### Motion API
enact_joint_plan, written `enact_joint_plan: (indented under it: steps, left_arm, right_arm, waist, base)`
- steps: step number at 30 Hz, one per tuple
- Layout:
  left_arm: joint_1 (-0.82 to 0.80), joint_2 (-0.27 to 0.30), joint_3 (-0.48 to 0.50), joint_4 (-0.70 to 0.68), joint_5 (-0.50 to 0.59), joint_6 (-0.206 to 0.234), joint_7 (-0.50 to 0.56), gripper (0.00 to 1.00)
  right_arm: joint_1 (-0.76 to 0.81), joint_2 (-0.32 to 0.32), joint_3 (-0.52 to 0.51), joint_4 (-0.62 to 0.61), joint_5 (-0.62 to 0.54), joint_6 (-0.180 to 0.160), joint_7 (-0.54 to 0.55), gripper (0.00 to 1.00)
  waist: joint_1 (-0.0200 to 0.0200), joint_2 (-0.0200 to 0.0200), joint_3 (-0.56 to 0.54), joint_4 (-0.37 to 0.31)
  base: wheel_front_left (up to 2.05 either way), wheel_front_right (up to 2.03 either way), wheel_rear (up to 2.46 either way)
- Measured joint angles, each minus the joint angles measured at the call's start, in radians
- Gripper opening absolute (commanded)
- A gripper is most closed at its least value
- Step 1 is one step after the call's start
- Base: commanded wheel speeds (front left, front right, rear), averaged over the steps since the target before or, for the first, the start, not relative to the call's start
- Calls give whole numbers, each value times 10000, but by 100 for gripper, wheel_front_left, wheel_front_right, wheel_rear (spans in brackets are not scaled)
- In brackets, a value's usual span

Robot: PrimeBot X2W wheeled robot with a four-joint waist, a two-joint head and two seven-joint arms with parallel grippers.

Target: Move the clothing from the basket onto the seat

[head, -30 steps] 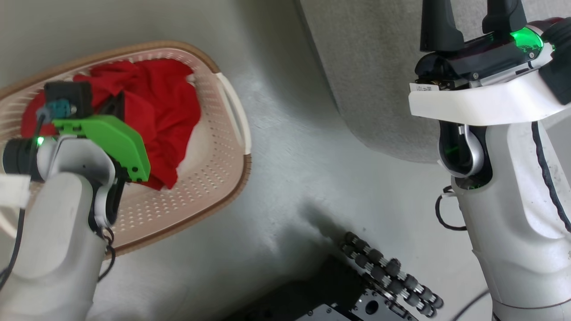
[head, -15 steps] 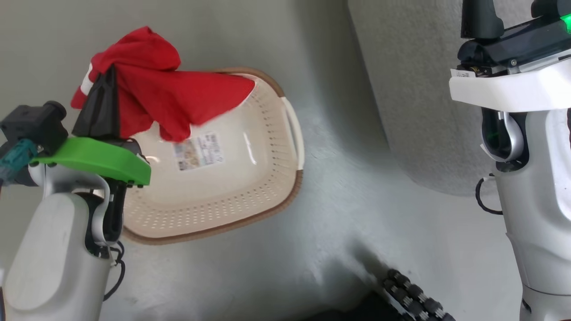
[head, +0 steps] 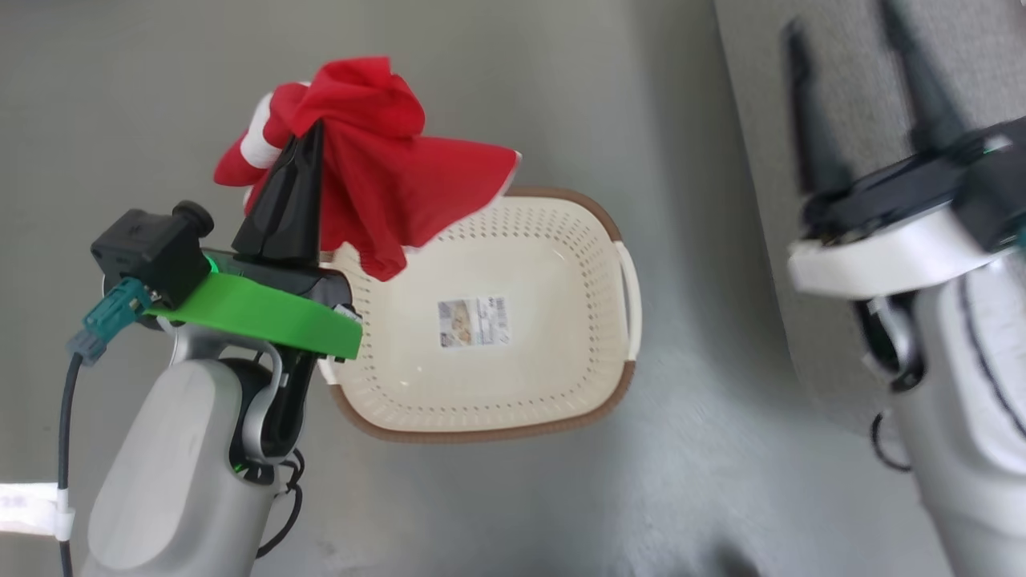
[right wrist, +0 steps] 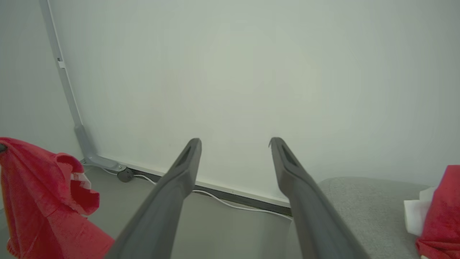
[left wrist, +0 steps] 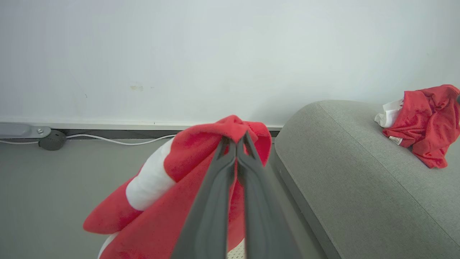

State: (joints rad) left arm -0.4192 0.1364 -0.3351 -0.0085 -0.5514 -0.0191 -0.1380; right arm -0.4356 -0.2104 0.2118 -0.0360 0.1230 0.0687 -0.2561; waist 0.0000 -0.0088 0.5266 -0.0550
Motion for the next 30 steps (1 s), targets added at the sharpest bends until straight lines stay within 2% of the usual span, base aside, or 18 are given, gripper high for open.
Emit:
enact_joint_plan:
  steps: [2,3,10,17,30]
  left_arm:
    - [109,36,25,-6,2,0,50,0]
    - [417,127,111,-4,2,4,65,0]
    - [729,290,-61,-4,10,13,422,0]
    - [1089,353,-510,-88,56,15,844,0]
    - [1728,-29,-1979,-564,0,-253,1864,0]
  right_arm:
    - [204,100,518,153,-21,159,0,100]
    - [340,362,1118,247,-21,280,0,100]
    - [875,591,1950,439,69,407,0,100]
    - [1289,790,3193,723,205,546,0,100]
    - [2217,959,4238,1450,1103,556,2,100]
  waist:
    - [0,0,-313,228]
    - [0,0,-814,492]
    - [-1,0,-1983,897]
    - [-1,0,-3087,1144]
    - [-1,0,-5004,1560]
  base:
    - [0,0,0]
    - [0,0,0]
    - [0,0,0]
    - [0,0,0]
    - [0,0,0]
